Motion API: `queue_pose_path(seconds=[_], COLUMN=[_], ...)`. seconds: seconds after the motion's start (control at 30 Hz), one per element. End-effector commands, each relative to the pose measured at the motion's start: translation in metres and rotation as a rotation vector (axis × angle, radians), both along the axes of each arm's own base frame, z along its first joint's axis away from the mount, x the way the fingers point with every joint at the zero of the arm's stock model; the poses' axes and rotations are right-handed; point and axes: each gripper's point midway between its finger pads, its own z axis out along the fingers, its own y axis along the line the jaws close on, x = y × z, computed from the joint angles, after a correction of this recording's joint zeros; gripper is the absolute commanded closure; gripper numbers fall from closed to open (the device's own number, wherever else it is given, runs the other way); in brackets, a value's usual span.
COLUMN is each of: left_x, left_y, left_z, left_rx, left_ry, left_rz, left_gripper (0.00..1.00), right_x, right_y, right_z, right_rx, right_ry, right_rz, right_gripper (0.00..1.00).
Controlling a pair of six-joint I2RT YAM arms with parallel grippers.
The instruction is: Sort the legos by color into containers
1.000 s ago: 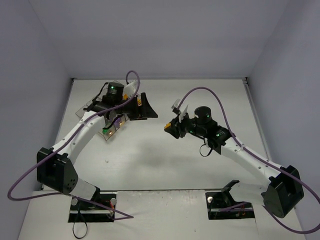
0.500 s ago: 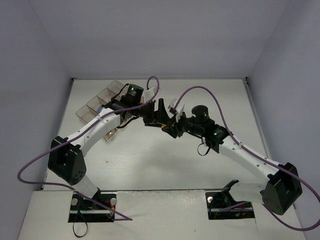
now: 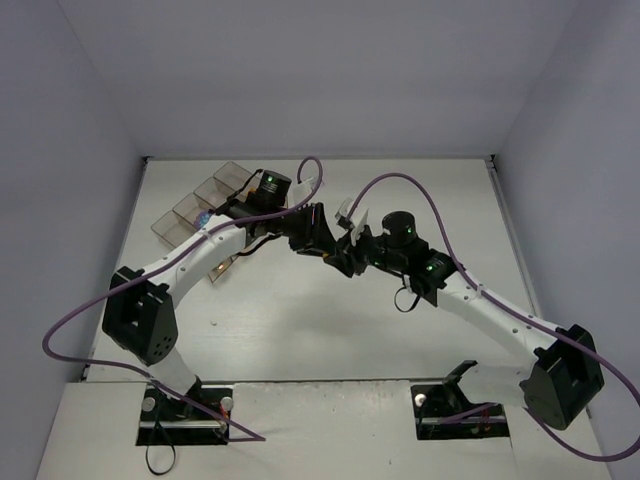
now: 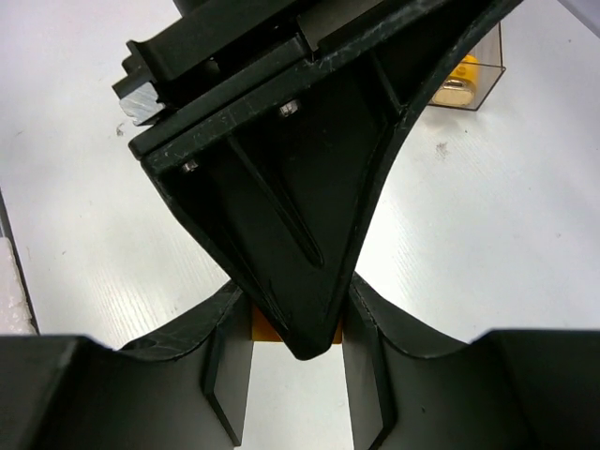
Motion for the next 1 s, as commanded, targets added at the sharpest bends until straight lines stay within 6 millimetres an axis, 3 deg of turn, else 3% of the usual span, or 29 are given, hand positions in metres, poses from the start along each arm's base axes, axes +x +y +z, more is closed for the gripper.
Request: queue_pose_path(seconds=[0.0,0.03,0.07,0.2,0.23,0.3,0.37,0.43,0.57,0.63,0.67,0.73,0.77,0.83,0.9,0.93,0.97], left_x=[-0.001,0.002,0.004,0.024,0.033,0.055,0.084,0.119,0.184,0.214,0.227,0.250,0.260,0.281,0.298,0.306,0.314], left_y=[-0.009,-0.009,-0.007,0.006,0.017,0.029,0.053,0.086,0.138,0.157,0.168,0.181,0.186,0.201,0.209,0.211,0.214], left_z=[0.033,0.035,0.034,0.027,0.024,0.022,0.024,0.011,0.001,0.006,-0.004,0.001,-0.012,-0.005,-0.021,-0.011,-0.025], left_rx=[-0.074,-0.075,-0.062,-0.001,0.026,0.062,0.123,0.246,0.428,0.480,0.517,0.539,0.563,0.580,0.610,0.605,0.635], left_ry=[-0.093,-0.102,-0.108,-0.143,-0.133,-0.168,-0.201,-0.240,-0.335,-0.420,-0.427,-0.475,-0.466,-0.505,-0.502,-0.528,-0.522], left_rz=[-0.043,-0.038,-0.030,0.003,0.034,0.077,0.165,0.280,0.498,0.585,0.613,0.671,0.680,0.729,0.730,0.745,0.745], left_gripper=[0.97,0.98,0.98,0.98,0.98,0.98,0.98,0.98,0.96,0.96,0.96,0.95,0.95,0.92,0.89,0.89,0.88], right_x=[0.017,0.019,0.020,0.028,0.030,0.034,0.040,0.044,0.050,0.049,0.048,0.049,0.048,0.051,0.049,0.051,0.051], right_y=[0.011,0.010,0.010,0.004,0.002,-0.004,-0.012,-0.019,-0.030,-0.035,-0.038,-0.046,-0.049,-0.055,-0.058,-0.063,-0.066], right_z=[0.039,0.038,0.037,0.030,0.027,0.025,0.022,0.018,0.010,0.008,0.005,0.006,0.003,0.003,0.002,0.002,0.002], right_rx=[0.075,0.070,0.068,0.049,0.045,0.035,0.031,0.032,0.014,0.000,-0.006,-0.010,-0.018,-0.013,-0.012,-0.014,-0.014], right_ry=[-0.118,-0.117,-0.115,-0.090,-0.085,-0.084,-0.072,-0.048,0.002,0.018,0.033,0.038,0.055,0.078,0.105,0.109,0.119], right_rz=[-0.004,-0.019,-0.024,-0.090,-0.104,-0.149,-0.215,-0.269,-0.346,-0.364,-0.378,-0.414,-0.426,-0.472,-0.493,-0.522,-0.539], right_gripper=[0.66,0.57,0.41,0.16,0.09,0.06,0.04,0.04,0.04,0.04,0.04,0.04,0.04,0.05,0.05,0.05,0.05])
